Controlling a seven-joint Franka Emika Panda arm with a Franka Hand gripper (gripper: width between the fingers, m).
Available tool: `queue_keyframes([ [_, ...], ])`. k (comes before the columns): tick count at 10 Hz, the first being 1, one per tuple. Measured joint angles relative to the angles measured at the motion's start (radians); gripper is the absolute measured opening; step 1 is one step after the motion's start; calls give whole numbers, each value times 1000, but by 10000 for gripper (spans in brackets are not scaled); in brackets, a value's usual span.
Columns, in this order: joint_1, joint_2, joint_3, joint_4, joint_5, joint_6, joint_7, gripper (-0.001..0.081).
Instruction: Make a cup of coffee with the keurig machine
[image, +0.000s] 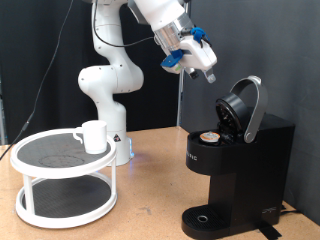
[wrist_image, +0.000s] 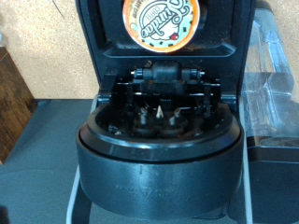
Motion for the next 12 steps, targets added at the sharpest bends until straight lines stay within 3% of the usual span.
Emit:
queue_keyframes([
  [1,0,0,0,-2,1,1,-1,735],
  [3,6,2,0,11,98,9,-25,735],
  [6,31,31,12,100,201,-8,-34,735],
  [9,50,99,47,203,203,-63,-1,735],
  [12,63,175,93,291,170,-68,69,735],
])
